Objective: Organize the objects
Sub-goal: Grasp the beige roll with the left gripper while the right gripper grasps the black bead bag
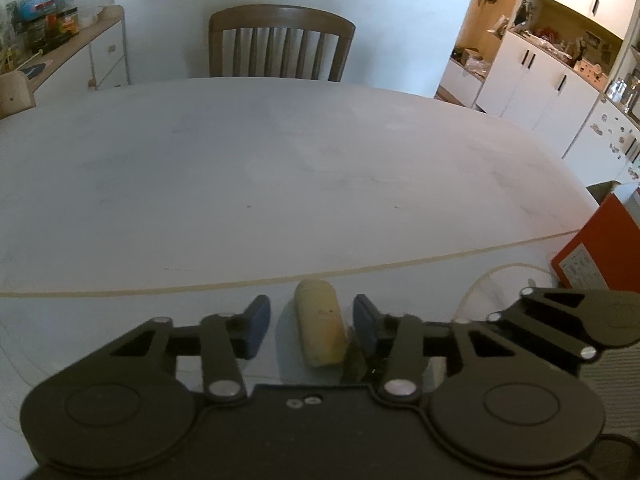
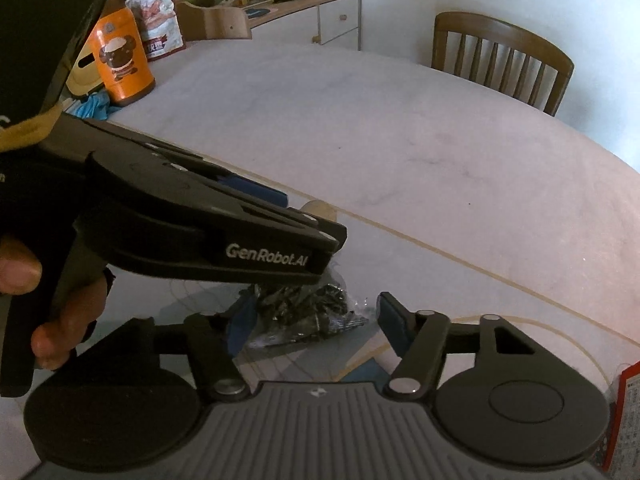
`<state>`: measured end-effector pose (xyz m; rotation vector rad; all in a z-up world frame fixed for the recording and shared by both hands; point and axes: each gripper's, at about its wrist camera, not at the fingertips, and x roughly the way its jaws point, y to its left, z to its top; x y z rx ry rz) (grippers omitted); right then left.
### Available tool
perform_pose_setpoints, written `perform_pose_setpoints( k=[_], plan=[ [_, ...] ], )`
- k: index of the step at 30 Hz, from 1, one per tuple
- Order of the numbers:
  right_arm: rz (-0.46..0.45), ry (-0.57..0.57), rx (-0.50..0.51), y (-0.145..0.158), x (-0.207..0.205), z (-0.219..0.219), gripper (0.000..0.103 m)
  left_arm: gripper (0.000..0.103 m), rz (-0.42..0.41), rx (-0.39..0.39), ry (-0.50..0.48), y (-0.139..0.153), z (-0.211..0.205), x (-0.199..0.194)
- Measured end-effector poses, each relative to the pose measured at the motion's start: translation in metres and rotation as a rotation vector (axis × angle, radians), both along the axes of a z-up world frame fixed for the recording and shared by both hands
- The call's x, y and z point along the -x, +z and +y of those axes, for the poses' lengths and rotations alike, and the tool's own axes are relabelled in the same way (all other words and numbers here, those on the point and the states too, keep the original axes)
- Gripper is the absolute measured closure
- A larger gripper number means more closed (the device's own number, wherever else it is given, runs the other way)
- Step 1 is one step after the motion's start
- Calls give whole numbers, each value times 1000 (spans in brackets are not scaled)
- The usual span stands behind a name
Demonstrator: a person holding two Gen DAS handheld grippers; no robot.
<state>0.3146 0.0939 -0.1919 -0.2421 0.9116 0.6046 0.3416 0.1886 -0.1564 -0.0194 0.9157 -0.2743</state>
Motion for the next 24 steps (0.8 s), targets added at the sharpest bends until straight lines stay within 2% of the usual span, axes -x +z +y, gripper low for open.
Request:
perform_pose_setpoints(
  k=[2, 8, 17, 24],
  plan=[
    [-6, 3, 5, 0, 1, 0, 40, 70, 0, 8, -9, 1, -1, 0],
    [-26, 24, 21, 3, 10, -1, 47, 81, 4, -2, -9, 2, -5, -1],
    [-37, 27, 1, 8, 21, -8, 65, 83, 4, -18, -6, 10, -8, 4],
    [-53, 30, -9, 15, 30, -10, 72, 83, 12, 53, 21, 24, 2, 4]
  ],
)
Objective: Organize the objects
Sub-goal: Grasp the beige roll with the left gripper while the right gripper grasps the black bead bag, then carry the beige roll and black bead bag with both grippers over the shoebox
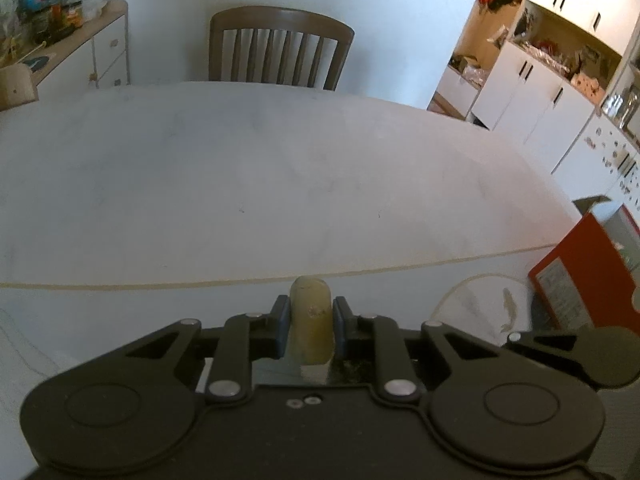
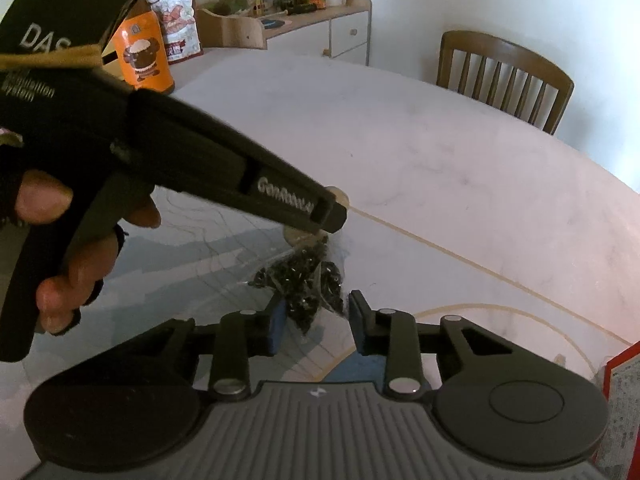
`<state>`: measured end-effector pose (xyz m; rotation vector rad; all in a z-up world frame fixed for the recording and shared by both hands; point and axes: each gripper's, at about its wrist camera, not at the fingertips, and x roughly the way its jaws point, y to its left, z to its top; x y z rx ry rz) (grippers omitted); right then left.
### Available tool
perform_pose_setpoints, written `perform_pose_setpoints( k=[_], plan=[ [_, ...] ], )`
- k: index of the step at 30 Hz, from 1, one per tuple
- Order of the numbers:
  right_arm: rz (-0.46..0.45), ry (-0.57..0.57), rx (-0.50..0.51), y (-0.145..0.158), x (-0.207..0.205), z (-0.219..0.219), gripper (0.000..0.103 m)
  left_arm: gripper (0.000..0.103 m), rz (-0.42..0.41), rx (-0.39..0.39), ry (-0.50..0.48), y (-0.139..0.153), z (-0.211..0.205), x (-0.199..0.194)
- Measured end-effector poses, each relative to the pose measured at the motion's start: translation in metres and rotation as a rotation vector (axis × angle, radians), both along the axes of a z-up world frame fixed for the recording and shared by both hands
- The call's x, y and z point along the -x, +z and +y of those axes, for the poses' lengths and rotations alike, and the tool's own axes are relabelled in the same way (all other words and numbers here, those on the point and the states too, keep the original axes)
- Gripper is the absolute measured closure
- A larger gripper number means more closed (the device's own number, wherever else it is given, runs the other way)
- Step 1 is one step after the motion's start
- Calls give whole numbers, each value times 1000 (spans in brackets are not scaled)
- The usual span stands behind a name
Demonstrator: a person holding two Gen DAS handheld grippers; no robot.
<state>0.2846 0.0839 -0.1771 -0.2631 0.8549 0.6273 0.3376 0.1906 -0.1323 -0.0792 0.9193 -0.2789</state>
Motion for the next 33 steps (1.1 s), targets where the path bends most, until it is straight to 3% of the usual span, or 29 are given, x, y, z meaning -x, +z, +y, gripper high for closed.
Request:
perform_pose_setpoints(
  k=[9, 21, 26, 33],
  plan=[
    [-46, 36, 5, 17, 23, -8, 79, 83, 9, 67, 4, 18, 0, 7],
    [39, 36, 17, 0, 62, -38, 80, 83, 81, 18, -35, -10, -19, 42],
    [44, -18, -4, 10, 64, -56, 80, 83, 81, -15, -51, -9, -28, 52],
    [25, -112, -39, 40, 69, -91, 80, 83, 60, -22, -68, 15, -41, 66]
  ],
)
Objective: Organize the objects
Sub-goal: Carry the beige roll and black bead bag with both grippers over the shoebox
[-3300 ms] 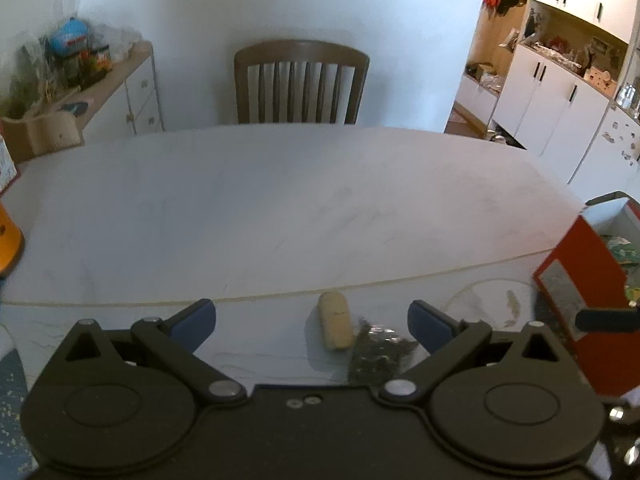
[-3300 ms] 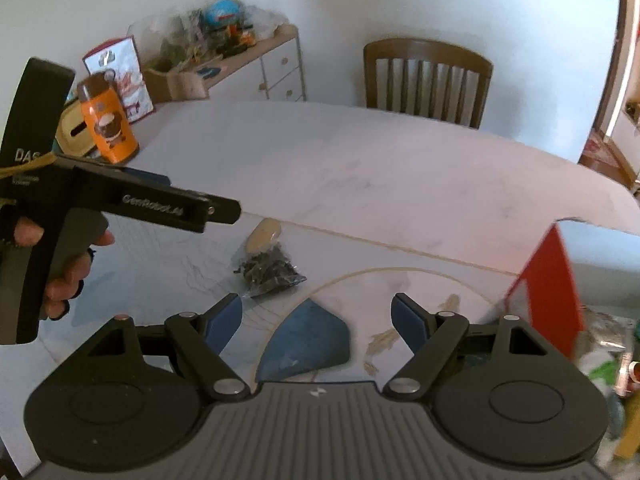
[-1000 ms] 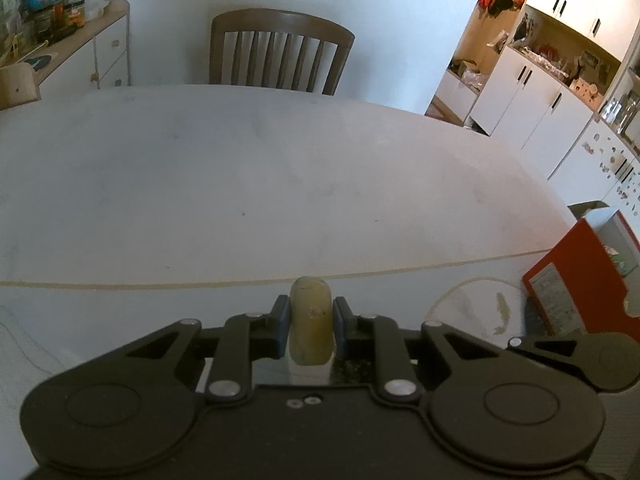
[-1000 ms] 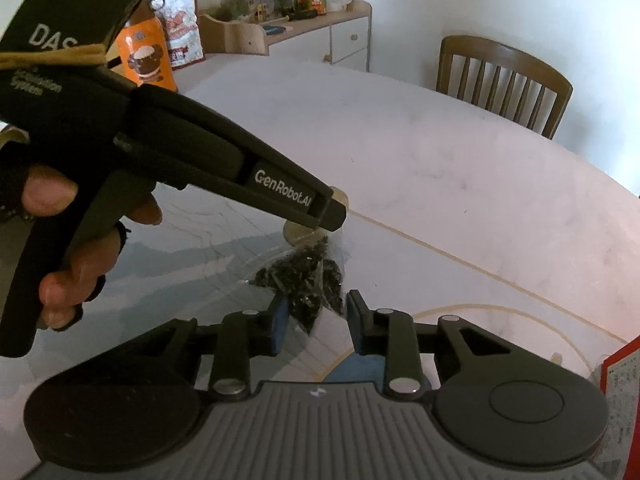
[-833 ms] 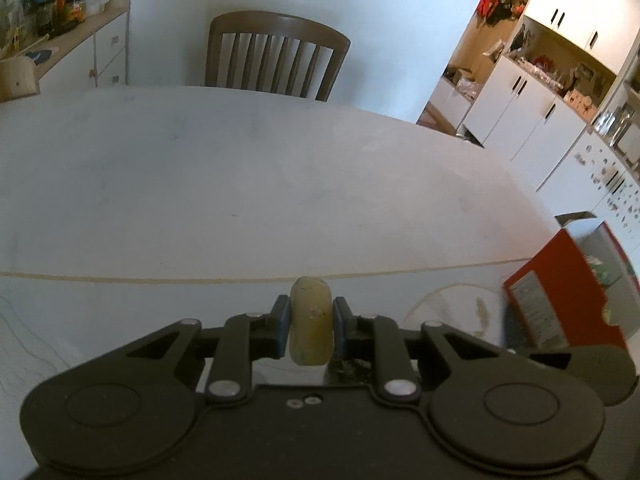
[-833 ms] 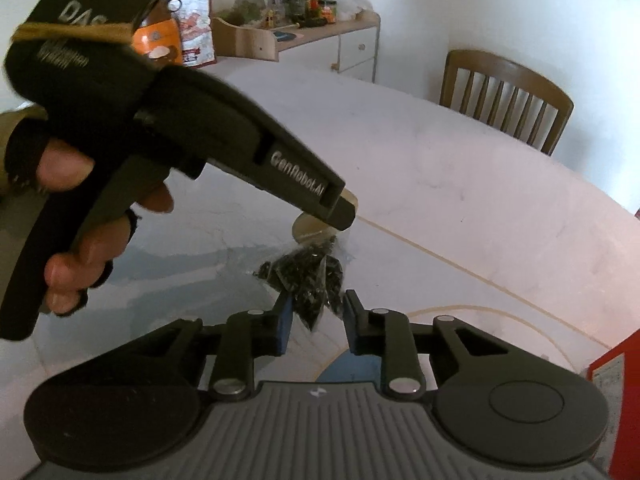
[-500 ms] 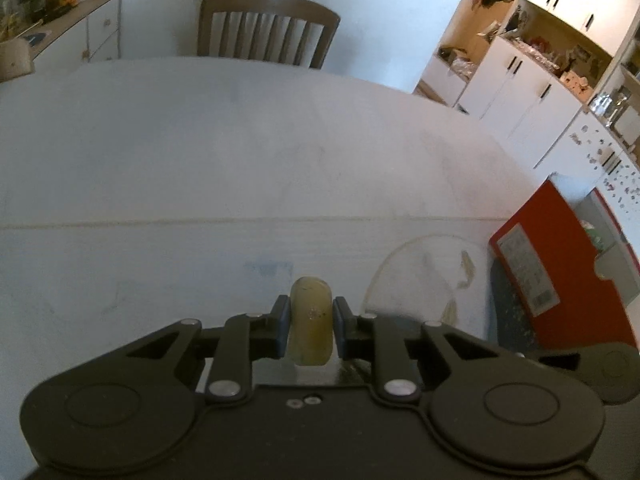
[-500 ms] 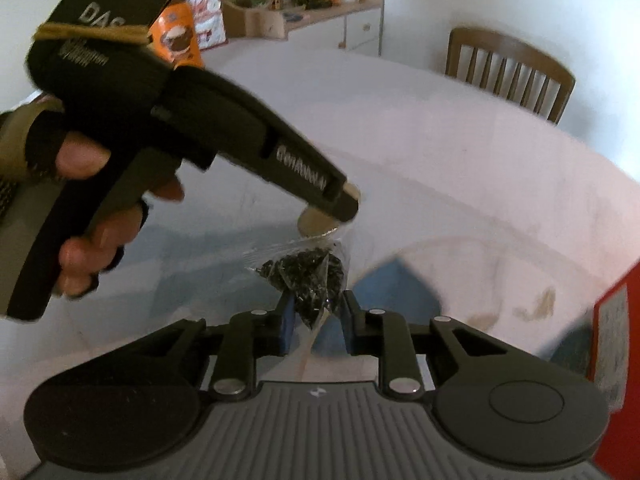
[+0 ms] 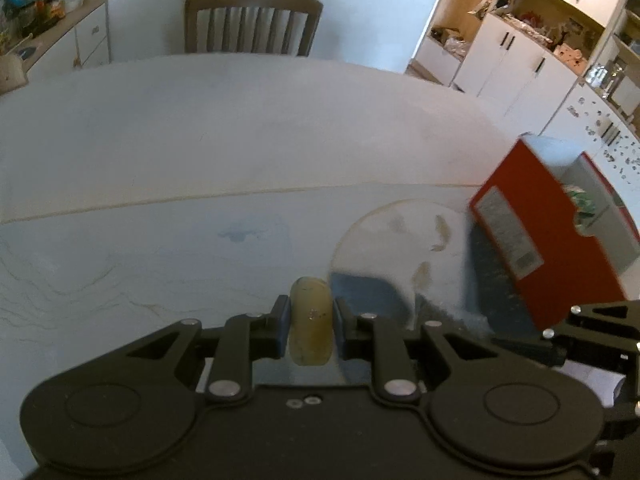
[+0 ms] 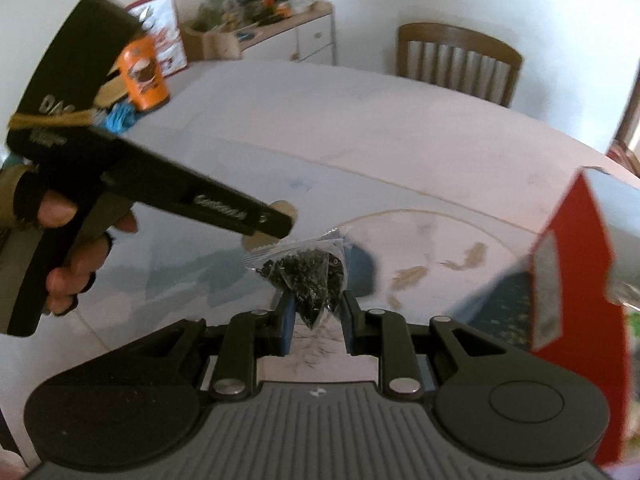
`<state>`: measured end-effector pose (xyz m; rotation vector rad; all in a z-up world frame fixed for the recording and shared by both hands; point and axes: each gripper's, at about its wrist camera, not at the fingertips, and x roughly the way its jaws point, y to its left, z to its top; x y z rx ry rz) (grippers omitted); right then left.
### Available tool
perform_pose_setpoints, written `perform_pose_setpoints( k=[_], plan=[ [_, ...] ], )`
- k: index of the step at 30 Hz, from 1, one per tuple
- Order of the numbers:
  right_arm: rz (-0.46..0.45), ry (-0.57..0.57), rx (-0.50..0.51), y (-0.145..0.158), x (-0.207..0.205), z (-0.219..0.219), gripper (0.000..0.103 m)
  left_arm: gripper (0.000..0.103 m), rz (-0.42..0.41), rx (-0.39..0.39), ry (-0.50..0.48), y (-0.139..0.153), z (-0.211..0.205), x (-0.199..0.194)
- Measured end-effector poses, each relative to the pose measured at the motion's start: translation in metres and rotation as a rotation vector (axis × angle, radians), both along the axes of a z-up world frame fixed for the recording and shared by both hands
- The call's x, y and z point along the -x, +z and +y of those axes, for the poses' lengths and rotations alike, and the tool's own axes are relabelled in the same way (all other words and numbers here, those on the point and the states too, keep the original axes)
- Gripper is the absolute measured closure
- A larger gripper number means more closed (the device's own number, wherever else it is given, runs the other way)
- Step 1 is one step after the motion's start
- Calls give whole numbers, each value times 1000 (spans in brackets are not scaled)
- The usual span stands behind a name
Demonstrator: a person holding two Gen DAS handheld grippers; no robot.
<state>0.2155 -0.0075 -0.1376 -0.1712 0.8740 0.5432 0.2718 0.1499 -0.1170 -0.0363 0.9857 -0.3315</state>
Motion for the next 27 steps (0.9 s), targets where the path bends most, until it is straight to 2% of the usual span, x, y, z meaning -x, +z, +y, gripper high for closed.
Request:
perform_pose_setpoints(
  k=[7, 14, 21, 27],
  plan=[
    [-37, -78, -27, 36, 16, -39, 80, 83, -61, 29, -56, 43, -31, 13],
    [-44, -167, -59, 61, 23, -82, 80, 83, -98, 36, -101, 74, -68, 28],
    [-77, -208, -71, 88, 34, -124, 80, 83, -115, 18, -143, 93, -115, 41],
    [-94, -240, -82, 100, 37, -161, 80, 83, -125, 11, -177, 99, -151, 47]
  ],
)
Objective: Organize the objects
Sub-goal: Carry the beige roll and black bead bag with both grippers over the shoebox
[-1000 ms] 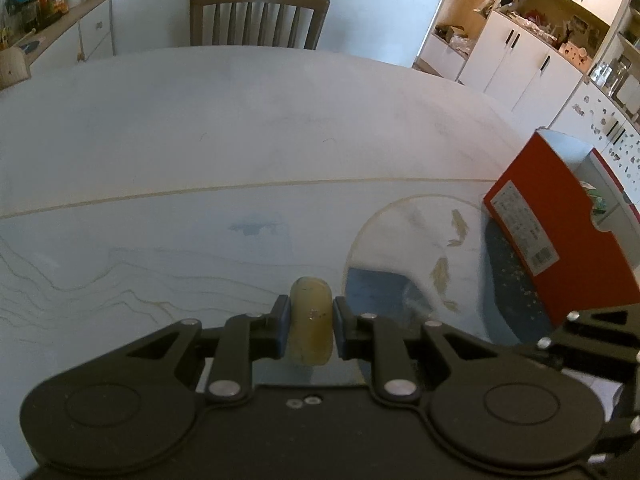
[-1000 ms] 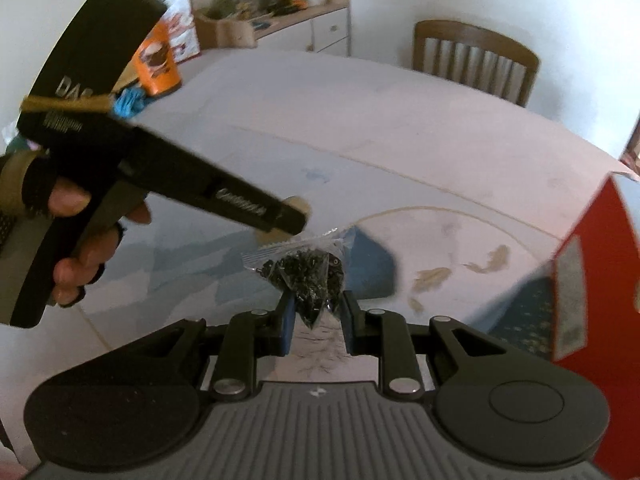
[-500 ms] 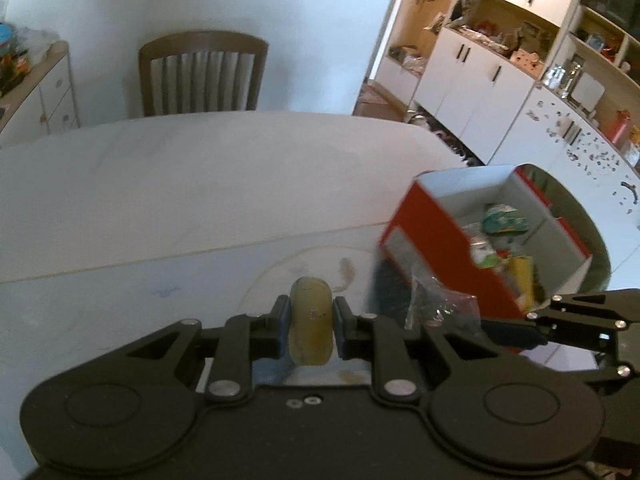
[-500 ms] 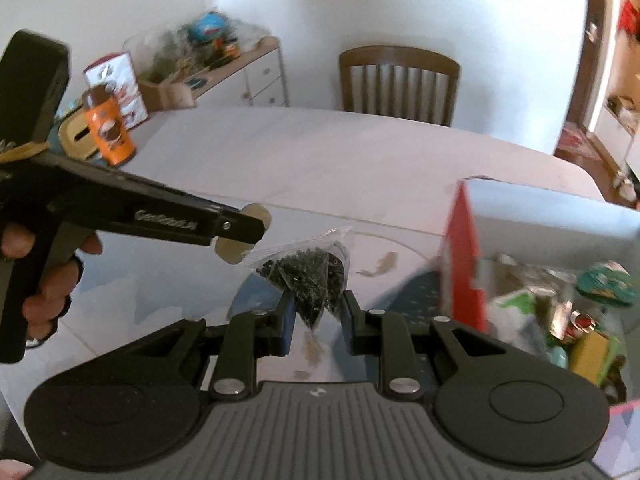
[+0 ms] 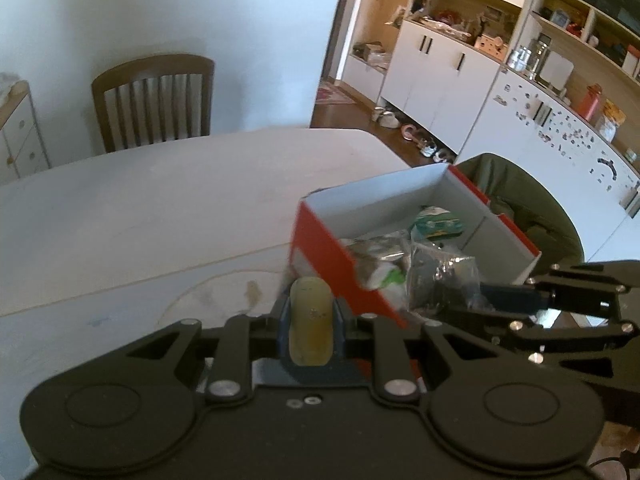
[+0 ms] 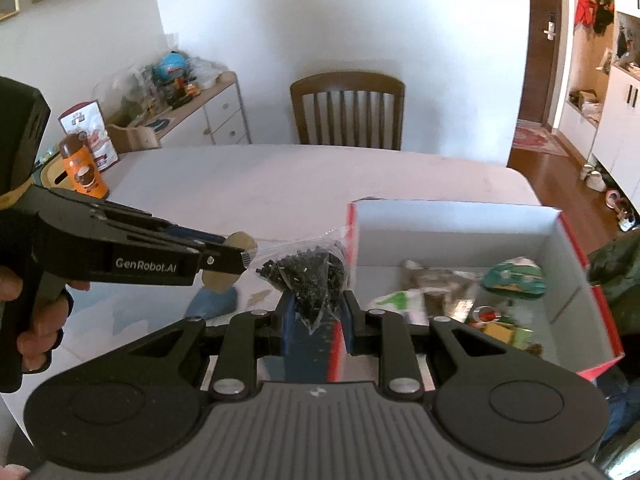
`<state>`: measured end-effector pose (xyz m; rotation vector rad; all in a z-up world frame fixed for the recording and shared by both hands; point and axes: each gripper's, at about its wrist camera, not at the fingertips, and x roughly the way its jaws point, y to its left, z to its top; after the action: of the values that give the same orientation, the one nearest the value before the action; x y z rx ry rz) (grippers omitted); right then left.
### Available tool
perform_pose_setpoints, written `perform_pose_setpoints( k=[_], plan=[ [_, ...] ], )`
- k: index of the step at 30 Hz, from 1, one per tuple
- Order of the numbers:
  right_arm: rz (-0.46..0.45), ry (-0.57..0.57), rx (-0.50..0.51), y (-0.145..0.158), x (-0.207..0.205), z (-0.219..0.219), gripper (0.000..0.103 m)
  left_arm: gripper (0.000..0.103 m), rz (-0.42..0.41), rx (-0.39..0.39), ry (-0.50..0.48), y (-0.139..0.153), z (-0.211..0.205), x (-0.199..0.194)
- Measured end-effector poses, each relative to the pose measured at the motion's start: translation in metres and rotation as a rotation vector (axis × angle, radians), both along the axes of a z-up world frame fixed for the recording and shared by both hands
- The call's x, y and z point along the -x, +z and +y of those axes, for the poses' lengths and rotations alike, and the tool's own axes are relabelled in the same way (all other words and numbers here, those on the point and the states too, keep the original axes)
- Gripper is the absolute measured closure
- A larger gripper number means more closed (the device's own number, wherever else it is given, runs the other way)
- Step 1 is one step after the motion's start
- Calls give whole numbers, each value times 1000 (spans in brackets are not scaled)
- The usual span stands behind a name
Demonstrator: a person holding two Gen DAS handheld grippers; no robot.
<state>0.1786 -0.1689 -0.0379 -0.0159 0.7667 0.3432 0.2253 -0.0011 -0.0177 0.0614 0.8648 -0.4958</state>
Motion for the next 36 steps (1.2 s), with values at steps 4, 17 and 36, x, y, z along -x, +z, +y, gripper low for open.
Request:
perform_pose_setpoints(
  k=[4, 17, 36],
  plan=[
    [-7, -17, -2, 2, 0, -27, 80, 83, -9, -5, -19, 1, -24, 2],
    [-3, -66, 2, -4, -6, -111, 80, 83, -13, -30, -41, -5, -99, 2],
    [83, -102, 70, -45, -55, -179, 80, 83, 32, -114, -87, -48, -182, -25]
  ],
)
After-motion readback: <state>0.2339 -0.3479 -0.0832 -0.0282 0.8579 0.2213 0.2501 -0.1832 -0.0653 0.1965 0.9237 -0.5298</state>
